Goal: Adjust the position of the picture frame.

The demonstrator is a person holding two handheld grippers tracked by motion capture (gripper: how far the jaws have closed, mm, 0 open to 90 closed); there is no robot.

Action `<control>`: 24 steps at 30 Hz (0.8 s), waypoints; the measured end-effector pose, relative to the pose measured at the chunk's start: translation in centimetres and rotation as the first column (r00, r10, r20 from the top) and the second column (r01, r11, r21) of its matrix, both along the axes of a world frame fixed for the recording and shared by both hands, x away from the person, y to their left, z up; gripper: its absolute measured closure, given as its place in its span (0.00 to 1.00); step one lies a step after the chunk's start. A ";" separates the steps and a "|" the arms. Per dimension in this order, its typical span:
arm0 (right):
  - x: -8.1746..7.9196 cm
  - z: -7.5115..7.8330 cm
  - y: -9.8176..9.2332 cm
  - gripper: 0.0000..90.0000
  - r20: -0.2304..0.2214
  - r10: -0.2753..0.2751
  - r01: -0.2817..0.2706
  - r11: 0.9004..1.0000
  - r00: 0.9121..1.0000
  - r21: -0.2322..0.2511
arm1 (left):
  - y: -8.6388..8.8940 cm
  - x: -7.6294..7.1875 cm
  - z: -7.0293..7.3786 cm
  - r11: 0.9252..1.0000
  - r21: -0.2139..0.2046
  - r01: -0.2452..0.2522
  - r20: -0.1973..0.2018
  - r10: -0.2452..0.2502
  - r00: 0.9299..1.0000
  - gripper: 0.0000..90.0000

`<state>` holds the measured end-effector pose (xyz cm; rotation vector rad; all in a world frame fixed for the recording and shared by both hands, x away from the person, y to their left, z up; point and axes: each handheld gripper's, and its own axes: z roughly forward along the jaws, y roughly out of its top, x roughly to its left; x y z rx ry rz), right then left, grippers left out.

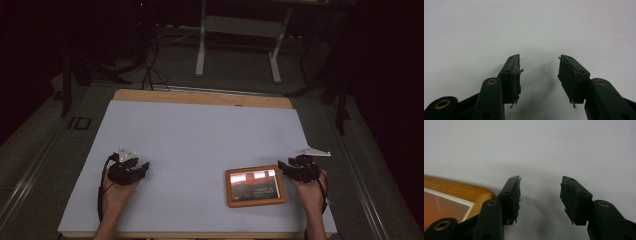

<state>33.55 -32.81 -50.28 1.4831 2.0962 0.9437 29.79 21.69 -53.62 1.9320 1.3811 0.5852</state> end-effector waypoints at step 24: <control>-2.0 2.3 -0.3 0.52 -0.002 0.070 -0.069 0.993 0.998 0.095 | -2.3 -0.4 0.6 0.992 -0.004 0.126 0.003 -0.126 0.992 0.57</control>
